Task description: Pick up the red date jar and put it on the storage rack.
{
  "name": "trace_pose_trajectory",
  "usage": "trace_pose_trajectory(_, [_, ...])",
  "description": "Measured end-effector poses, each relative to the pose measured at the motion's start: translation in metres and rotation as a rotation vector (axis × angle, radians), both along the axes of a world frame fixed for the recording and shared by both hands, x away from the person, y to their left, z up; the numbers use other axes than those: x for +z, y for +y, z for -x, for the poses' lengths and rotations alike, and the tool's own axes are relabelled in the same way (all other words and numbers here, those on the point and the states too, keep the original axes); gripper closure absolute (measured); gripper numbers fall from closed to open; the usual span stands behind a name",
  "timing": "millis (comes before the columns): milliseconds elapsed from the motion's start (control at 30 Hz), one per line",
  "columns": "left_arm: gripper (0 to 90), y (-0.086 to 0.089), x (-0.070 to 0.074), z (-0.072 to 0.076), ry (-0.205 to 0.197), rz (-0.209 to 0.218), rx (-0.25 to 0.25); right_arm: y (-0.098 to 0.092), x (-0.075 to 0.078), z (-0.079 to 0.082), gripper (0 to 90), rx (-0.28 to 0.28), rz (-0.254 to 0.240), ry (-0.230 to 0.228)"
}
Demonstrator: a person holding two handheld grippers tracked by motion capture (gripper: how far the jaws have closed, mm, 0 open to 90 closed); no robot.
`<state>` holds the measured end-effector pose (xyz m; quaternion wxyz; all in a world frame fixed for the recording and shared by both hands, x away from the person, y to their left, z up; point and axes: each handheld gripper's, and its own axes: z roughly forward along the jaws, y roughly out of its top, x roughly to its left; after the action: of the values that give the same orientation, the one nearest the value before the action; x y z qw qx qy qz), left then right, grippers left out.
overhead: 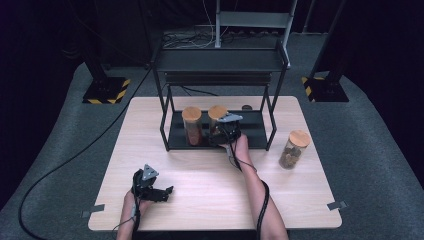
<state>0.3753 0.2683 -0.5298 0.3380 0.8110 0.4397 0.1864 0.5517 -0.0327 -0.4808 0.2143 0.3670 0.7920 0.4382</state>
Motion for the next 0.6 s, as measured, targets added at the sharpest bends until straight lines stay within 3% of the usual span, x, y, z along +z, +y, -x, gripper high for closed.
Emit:
trace_pose_trajectory(367, [1.1, 0.0, 0.0, 0.0, 0.001, 0.0, 0.0, -0.004, 0.008, 0.015, 0.0, 0.01, 0.056, 0.05])
trace_pose_trajectory(600, [1.2, 0.0, 0.0, 0.0, 0.001, 0.001, 0.0, -0.013, 0.008, 0.03, 0.0, 0.013, 0.05, 0.058])
